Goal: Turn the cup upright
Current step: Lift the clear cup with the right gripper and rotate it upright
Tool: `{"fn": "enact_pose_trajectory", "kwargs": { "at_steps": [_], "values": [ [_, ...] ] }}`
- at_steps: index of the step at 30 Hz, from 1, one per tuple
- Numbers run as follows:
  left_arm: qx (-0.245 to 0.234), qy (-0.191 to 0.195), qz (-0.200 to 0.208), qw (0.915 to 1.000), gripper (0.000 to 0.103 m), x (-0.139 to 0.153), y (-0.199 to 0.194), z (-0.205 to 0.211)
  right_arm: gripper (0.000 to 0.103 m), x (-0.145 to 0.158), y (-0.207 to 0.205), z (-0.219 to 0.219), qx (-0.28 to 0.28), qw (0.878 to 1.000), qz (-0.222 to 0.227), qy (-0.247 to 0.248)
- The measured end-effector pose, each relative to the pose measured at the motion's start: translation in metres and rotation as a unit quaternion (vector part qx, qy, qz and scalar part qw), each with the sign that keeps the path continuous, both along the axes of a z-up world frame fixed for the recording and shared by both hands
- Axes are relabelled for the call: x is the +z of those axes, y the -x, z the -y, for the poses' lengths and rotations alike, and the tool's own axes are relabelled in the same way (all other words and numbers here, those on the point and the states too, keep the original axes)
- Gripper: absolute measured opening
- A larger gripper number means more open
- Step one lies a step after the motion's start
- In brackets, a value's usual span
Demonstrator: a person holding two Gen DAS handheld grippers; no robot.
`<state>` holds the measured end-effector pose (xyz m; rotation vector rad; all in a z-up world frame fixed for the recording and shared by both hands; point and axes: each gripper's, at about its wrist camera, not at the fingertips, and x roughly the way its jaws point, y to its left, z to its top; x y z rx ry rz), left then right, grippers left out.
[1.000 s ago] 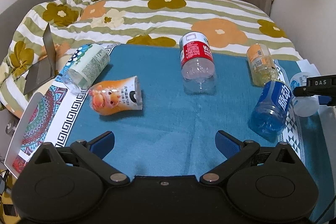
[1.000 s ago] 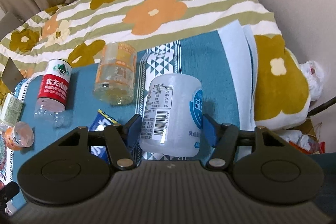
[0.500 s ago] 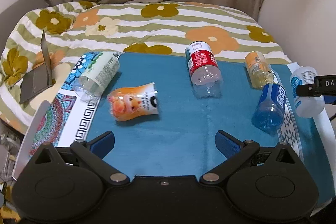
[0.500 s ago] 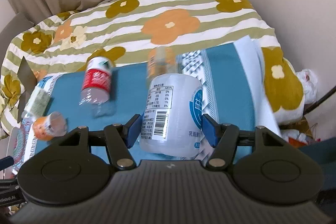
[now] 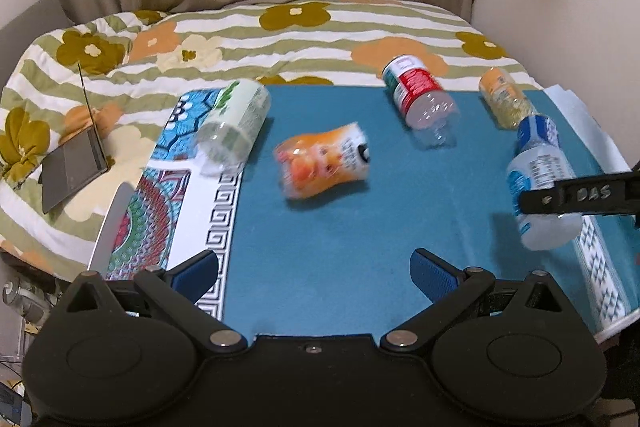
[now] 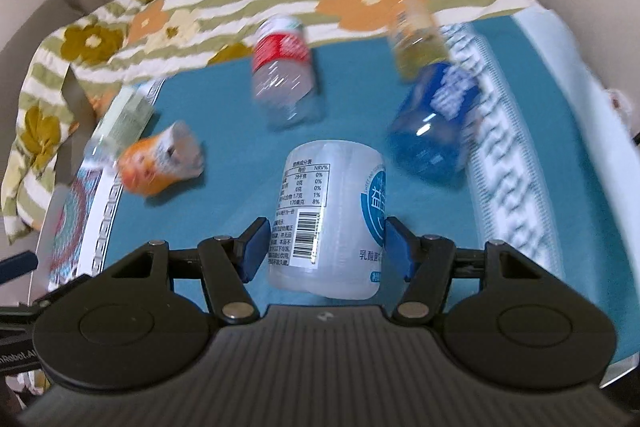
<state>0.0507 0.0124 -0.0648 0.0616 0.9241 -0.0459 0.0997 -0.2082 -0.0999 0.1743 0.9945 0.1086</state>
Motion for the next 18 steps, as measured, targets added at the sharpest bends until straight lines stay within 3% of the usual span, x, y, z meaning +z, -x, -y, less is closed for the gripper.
{"fn": "enact_pose_trajectory", "kwargs": {
  "at_steps": [7, 13, 18],
  "values": [
    [-0.017, -0.003, -0.01, 0.9998, 0.103, -0.015, 0.006, -0.018, 0.077, -0.033, 0.008, -0.04, 0.027, 0.999, -0.012, 0.02],
    [-0.021, 0.003, -0.012, 0.9997, 0.103, -0.018, 0.009, -0.025, 0.08, -0.04, 0.007, -0.049, 0.033, 0.999, -0.015, 0.039],
    [-0.022, 0.0, -0.01, 0.9997, 0.103, -0.017, 0.01, -0.028, 0.099, -0.042, 0.005, -0.047, 0.023, 0.999, -0.018, 0.043]
  ]
}}
